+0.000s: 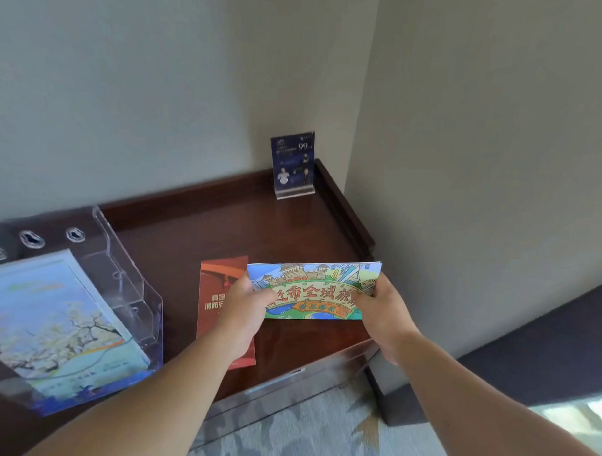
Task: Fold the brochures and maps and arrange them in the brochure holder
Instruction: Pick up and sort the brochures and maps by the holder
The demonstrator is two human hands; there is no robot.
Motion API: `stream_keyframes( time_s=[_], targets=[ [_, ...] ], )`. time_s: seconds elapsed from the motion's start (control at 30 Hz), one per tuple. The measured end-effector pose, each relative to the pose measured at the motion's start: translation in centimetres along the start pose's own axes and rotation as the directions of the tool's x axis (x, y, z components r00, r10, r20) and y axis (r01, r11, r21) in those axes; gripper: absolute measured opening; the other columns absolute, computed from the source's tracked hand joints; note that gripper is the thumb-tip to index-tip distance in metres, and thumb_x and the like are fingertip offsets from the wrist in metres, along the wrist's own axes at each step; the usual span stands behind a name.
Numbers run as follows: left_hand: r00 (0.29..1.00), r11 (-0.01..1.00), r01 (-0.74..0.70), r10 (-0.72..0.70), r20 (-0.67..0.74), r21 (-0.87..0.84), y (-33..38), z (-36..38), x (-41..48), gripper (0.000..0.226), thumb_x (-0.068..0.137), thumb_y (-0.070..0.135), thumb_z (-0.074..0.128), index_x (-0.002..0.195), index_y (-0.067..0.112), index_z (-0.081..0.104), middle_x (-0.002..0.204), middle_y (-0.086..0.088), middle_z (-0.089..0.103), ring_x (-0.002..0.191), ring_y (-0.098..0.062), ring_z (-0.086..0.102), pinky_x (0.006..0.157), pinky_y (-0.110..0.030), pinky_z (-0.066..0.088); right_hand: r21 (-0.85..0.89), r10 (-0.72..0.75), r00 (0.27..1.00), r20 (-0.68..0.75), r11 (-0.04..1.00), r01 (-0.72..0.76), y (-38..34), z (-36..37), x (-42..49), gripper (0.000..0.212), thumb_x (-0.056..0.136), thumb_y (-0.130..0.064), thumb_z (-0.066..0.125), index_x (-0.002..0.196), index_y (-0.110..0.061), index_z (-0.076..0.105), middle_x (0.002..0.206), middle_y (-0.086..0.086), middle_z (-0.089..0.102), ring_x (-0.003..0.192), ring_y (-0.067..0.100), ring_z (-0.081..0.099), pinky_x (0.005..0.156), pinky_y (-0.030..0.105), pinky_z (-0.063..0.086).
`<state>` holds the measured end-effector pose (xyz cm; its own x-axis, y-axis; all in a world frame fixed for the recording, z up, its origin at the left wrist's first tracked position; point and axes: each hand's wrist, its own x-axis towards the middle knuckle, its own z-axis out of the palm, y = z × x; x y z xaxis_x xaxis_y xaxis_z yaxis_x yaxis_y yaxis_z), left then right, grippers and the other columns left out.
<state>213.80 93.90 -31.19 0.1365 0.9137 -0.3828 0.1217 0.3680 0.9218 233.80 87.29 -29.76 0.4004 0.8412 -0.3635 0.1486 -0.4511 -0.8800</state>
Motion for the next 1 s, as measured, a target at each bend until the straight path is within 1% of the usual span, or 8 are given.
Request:
stream_keyframes(
  time_s=[0.2, 0.37, 0.47, 0.53, 0.6, 0.73, 0.83, 1.0],
  targets=[
    [0.999, 0.998, 0.039, -0.037, -0.036, 0.055, -0.7, 0.3, 1.2, 0.026, 0.085, 0.001, 0.061, 0.102, 0.021, 0.062, 0.102, -0.002, 0.074, 0.094, -0.021, 0.071, 0.087, -0.044, 0.055, -0.111, 0.034, 0.999, -0.040, 0.993, -0.038, -0.1, 0.6, 1.7, 0.023, 0.099, -0.011, 0.045, 0.106, -0.033, 0.049, 0.103, -0.012, 0.066, 0.085, 0.001, 0.064, 0.056, 0.017, 0.048],
    [0.995, 0.951, 0.087, -0.067, -0.078, 0.295, -0.2, 1.6, 2.7, 0.023, 0.089, 0.006, 0.055, 0.107, 0.018, 0.051, 0.101, -0.006, 0.067, 0.082, -0.023, 0.067, 0.067, -0.037, 0.054, -0.260, 0.091, 0.994, -0.059, 0.960, -0.103, -0.3, 0.8, 3.1, 0.048, 0.096, -0.012, 0.049, 0.138, -0.027, 0.031, 0.106, -0.004, 0.064, 0.083, 0.014, 0.070, 0.062, 0.035, 0.061],
    [0.989, 0.744, 0.069, 0.036, -0.143, 0.665, -1.4, 2.9, 2.8, 0.046, 0.087, 0.018, 0.064, 0.129, 0.014, 0.046, 0.117, -0.009, 0.060, 0.098, -0.029, 0.060, 0.080, -0.040, 0.052, -0.444, 0.043, 0.998, -0.054, 0.894, -0.063, 1.8, 1.9, 3.0, 0.090, 0.092, -0.015, 0.058, 0.155, -0.033, -0.003, 0.132, 0.005, 0.047, 0.111, 0.021, 0.058, 0.091, 0.045, 0.055],
    [0.971, 0.452, 0.013, 0.209, -0.120, 0.892, -2.5, 3.3, 2.7, 0.075, 0.083, 0.032, 0.070, 0.146, 0.017, 0.032, 0.132, -0.008, 0.047, 0.119, -0.029, 0.048, 0.099, -0.039, 0.043, -0.642, -0.064, 0.997, -0.052, 0.766, 0.015, 3.1, 2.6, 3.2, 0.093, 0.090, -0.021, 0.060, 0.155, -0.032, -0.006, 0.148, 0.006, 0.029, 0.131, 0.026, 0.038, 0.109, 0.045, 0.040],
    [0.933, 0.279, -0.165, 0.355, 0.058, 0.946, -3.2, 3.9, 2.8, 0.083, 0.082, 0.035, 0.067, 0.151, 0.019, 0.025, 0.145, -0.007, 0.036, 0.133, -0.029, 0.035, 0.109, -0.039, 0.031, -0.785, -0.184, 0.983, 0.009, 0.608, 0.121, 3.5, 3.3, 3.6, 0.088, 0.089, -0.026, 0.057, 0.156, -0.031, 0.001, 0.161, 0.004, 0.007, 0.146, 0.029, 0.013, 0.118, 0.046, 0.020],
    [0.878, 0.144, -0.391, 0.356, 0.321, 0.909, -4.3, 6.1, 4.5, 0.068, 0.091, 0.033, 0.044, 0.154, 0.019, 0.022, 0.162, -0.009, 0.017, 0.150, -0.028, 0.008, 0.121, -0.045, 0.008, -0.859, -0.265, 0.937, 0.226, 0.400, 0.320, 4.4, 3.7, 4.9, 0.072, 0.097, -0.040, 0.038, 0.158, -0.026, 0.001, 0.165, 0.000, -0.013, 0.151, 0.022, -0.016, 0.122, 0.045, -0.006],
    [0.864, 0.056, -0.388, 0.370, 0.342, 0.920, -5.9, 6.3, 5.1, 0.063, 0.099, 0.047, 0.020, 0.156, 0.019, 0.017, 0.164, -0.009, 0.012, 0.152, -0.026, 0.004, 0.122, -0.045, 0.004, -0.867, -0.265, 0.936, 0.233, 0.380, 0.323, 6.1, 3.5, 4.9, 0.064, 0.100, -0.043, 0.019, 0.158, -0.028, -0.004, 0.166, 0.000, -0.012, 0.151, 0.019, -0.016, 0.121, 0.044, -0.010],
    [0.872, 0.035, -0.383, 0.343, 0.348, 0.923, -6.6, 6.2, 5.4, 0.067, 0.097, 0.051, 0.003, 0.157, 0.021, 0.008, 0.165, -0.009, 0.003, 0.152, -0.024, -0.004, 0.123, -0.045, 0.001, -0.870, -0.259, 0.946, 0.195, 0.399, 0.288, 6.0, 4.0, 5.7, 0.064, 0.097, -0.040, 0.018, 0.158, -0.029, 0.000, 0.166, -0.001, -0.005, 0.152, 0.018, -0.011, 0.121, 0.045, -0.010]
  ],
)
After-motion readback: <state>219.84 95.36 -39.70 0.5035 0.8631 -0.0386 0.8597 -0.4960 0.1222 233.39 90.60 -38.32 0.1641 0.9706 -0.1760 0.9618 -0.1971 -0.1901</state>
